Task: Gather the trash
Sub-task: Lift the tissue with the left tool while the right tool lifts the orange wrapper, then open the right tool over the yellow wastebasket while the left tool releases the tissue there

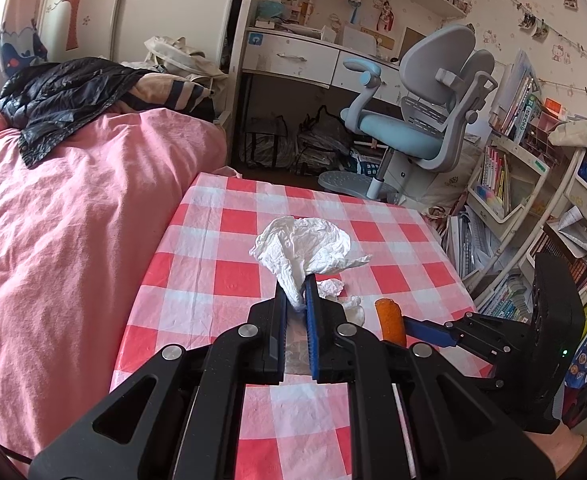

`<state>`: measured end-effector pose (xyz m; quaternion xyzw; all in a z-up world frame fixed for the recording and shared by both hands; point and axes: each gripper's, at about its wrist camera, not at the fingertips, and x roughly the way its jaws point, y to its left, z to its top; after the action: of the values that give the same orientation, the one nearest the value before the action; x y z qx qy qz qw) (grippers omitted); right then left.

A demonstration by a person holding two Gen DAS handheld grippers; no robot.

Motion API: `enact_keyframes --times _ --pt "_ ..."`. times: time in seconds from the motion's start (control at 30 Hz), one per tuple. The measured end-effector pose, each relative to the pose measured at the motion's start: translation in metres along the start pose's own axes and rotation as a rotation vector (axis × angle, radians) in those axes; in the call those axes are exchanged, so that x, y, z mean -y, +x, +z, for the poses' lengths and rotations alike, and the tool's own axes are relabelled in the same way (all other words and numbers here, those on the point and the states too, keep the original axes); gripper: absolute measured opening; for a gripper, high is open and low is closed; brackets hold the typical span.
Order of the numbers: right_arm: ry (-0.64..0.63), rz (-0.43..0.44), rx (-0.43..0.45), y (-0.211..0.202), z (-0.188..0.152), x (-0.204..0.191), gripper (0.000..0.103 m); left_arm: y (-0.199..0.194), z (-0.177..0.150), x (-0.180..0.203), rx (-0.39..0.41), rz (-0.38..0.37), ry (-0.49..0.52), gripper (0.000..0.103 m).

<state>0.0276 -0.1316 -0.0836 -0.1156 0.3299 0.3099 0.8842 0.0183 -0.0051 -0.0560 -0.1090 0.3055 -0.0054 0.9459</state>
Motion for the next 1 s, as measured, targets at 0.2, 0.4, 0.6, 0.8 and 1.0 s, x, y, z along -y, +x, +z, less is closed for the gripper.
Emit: enact_keyframes --times 0.2,0.4,0.6,0.8,1.0 --pt "-0.014 0.004 -0.007 0.001 0.000 -0.002 0.031 0.000 0.000 0.000 0.000 0.001 0.000 0.009" --pt "-0.010 0.008 -0.003 -0.007 -0.003 -0.004 0.031 0.002 -0.003 -0.001 -0.004 0.013 0.007 0.009" --pt "0.012 0.045 0.000 -0.031 -0.026 -0.018 0.031 -0.009 -0.020 -0.004 -0.023 0.037 0.037 0.009" --pt "-0.020 0.103 -0.062 -0.058 -0.073 -0.053 0.031 -0.028 -0.048 -0.002 -0.048 0.036 0.030 0.009" --pt "-0.107 0.096 -0.208 -0.067 -0.116 -0.083 0.039 -0.043 -0.084 0.014 -0.094 0.050 0.073 0.009"
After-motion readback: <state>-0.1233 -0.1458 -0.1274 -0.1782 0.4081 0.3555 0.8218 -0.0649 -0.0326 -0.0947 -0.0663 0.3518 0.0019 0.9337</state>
